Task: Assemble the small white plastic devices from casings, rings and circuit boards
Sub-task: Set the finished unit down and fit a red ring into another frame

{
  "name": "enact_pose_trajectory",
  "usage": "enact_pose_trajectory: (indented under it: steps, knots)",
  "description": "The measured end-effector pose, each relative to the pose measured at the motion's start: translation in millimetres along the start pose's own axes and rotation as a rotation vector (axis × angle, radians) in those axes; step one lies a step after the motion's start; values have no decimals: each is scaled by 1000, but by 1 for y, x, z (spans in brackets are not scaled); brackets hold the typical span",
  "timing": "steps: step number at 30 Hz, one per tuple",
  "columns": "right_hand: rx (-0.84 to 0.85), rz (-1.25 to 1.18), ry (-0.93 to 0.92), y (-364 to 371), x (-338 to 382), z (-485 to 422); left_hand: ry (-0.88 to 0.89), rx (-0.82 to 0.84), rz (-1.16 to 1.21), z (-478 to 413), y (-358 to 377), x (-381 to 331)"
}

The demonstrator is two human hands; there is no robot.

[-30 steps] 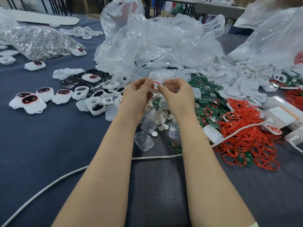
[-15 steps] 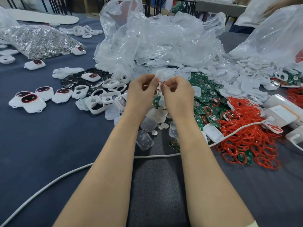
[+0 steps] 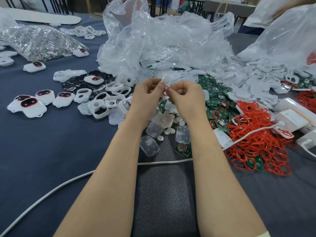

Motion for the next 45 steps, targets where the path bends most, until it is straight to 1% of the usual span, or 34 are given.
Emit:
enact_pose_trajectory:
  steps: [6,9,17,20,24,29,33,40,42,45]
  knots:
    - [-3,-14,33,-2,-3,-1,8,40,-25,2,3,-1]
    - [-1,12,1,-3,-2,-1,40,82,-64,2,4,-3]
    - [-38,99,-82,-3,0,0,67,34,-197,1,3,0]
    - [-71,123,-89,-3,-1,-1,81,66,-207,0,6,0]
    - [-97,99,-60,-5,-5,-2,73,47,-195,0,5,2]
    - [-106,100,-81,-4,-2,-1,57,31,-232,-2,4,5]
    - [-113,106,-69,-5,-3,-1,54,48,-233,-2,5,6]
    - [-125,122,-65,-6,-3,0,69,94,-316,0,7,6]
    - [-125,100,-54,-5,-3,1,78,87,-336,0,6,4]
    - [-112,10,-40,-4,-2,2,59,32,-282,-1,2,2]
Point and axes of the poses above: each hand's wrist, its own z-axis away from the middle knuckle, its own y-axis out of the palm, x = y × z, the point moved 6 cm from there along -z, towards the middle knuckle, and after that the axes turned 11 degrees about y, right-handed, at the moved point
